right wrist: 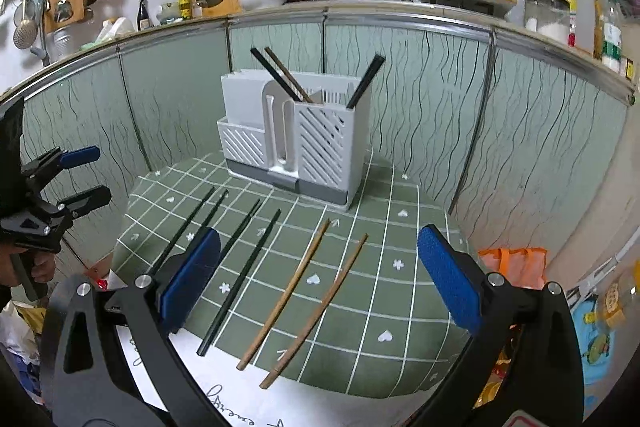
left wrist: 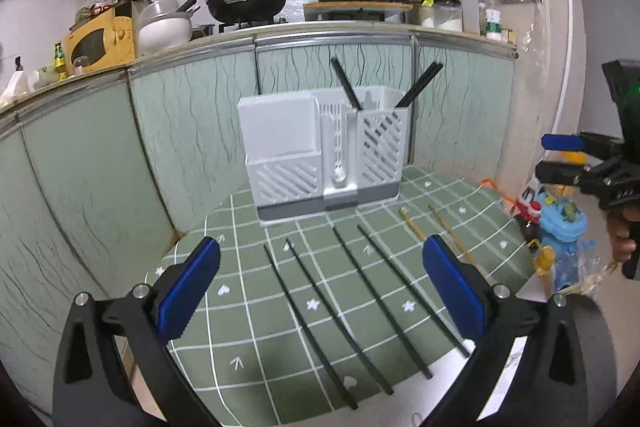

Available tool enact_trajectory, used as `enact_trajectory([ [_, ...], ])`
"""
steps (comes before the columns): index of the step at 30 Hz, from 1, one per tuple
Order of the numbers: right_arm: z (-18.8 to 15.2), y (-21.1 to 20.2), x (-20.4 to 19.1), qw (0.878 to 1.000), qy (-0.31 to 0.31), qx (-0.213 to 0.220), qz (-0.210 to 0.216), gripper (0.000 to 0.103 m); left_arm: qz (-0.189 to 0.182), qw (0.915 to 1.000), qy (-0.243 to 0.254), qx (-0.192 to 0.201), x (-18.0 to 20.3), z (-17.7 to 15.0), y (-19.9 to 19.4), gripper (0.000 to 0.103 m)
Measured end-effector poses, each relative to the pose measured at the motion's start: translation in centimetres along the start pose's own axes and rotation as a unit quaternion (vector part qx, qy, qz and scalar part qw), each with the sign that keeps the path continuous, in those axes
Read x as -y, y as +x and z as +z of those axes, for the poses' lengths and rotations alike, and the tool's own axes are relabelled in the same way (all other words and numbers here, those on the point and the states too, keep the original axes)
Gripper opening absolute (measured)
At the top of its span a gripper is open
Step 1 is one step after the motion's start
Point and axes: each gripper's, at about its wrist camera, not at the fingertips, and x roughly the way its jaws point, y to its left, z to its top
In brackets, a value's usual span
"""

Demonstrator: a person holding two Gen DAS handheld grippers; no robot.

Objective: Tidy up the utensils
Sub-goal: 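Move both open grippers back over the remaining chopsticks on the mat, then grasp a black chopstick with the left gripper while the right gripper grasps a wooden chopstick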

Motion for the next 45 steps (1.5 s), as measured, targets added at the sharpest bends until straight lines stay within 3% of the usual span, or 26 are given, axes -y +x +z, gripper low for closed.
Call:
enact_trajectory([
  [17,-5.4,3.1,0.1,0.999,0.003,-0.026,-0.028,0.094,0.034,0.9972,-0.044,-0.049,-0.8,-7.3,2.1,0.099],
  [23,-7.5,4.1,0.1,0.999,0.015,-0.033,-0.024,0.094,0.061,0.9948,-0.052,-0.063,-1.1,-8.9,2.5,0.099],
  [32,-9.4,5.0,0.1,0.997,0.019,-0.040,-0.069,0.094,0.101,0.9904,-0.050,-0.080,-0.9,-9.7,3.1,0.099],
  [39,-10.2,5.5,-0.5,0.993,0.021,-0.066,-0.100,0.094,0.106,0.9865,-0.050,-0.114,0.0,-10.4,4.7,0.064],
  [45,-10.9,5.9,-1.1,0.990,0.031,-0.075,-0.111,0.090,0.093,0.9869,-0.049,-0.122,1.1,-10.9,5.5,0.046],
])
